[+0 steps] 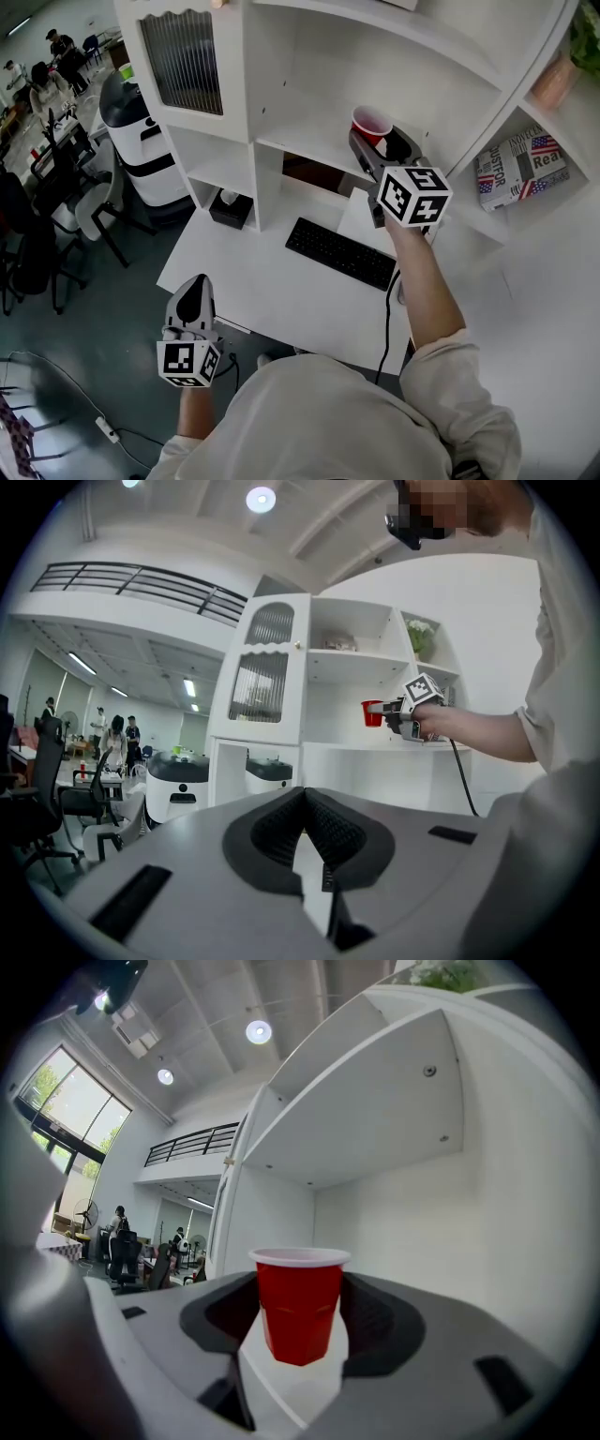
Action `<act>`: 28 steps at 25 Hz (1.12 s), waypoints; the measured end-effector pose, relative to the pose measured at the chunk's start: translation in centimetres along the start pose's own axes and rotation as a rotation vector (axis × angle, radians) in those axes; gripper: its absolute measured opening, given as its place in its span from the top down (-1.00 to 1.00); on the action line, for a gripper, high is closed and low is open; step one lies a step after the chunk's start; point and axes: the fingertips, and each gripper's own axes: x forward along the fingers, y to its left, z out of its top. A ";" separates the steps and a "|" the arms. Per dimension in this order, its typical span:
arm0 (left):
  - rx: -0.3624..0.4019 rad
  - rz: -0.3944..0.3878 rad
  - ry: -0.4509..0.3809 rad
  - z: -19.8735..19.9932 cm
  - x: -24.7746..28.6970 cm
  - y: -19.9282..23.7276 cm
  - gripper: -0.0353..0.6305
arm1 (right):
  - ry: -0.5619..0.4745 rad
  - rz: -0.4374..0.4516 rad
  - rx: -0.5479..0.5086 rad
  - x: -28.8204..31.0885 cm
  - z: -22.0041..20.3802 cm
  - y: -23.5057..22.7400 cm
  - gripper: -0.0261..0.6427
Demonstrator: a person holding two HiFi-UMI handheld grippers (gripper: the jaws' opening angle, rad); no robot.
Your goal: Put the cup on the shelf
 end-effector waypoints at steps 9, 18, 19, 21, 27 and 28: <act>-0.015 0.011 -0.004 -0.3 -0.4 0.5 0.89 | 0.068 -0.022 0.013 2.9 -1.0 -0.7 0.10; -0.024 0.021 -0.003 -0.6 -0.7 0.8 0.89 | 0.167 -0.024 0.025 5.2 -2.7 -0.7 0.10; -0.024 0.021 -0.003 -0.6 -0.7 0.9 0.89 | 0.177 -0.025 0.027 5.5 -2.9 -0.7 0.10; -0.025 0.020 -0.004 -0.7 -0.7 0.9 0.89 | 0.195 -0.026 0.031 5.8 -3.3 -0.8 0.10; -0.029 0.020 -0.003 -0.8 -0.7 1.0 0.89 | 0.243 -0.036 0.043 6.5 -4.7 -1.0 0.10; -0.029 0.020 -0.003 -0.9 -0.7 1.0 0.89 | 0.250 -0.039 0.046 6.6 -4.9 -1.0 0.10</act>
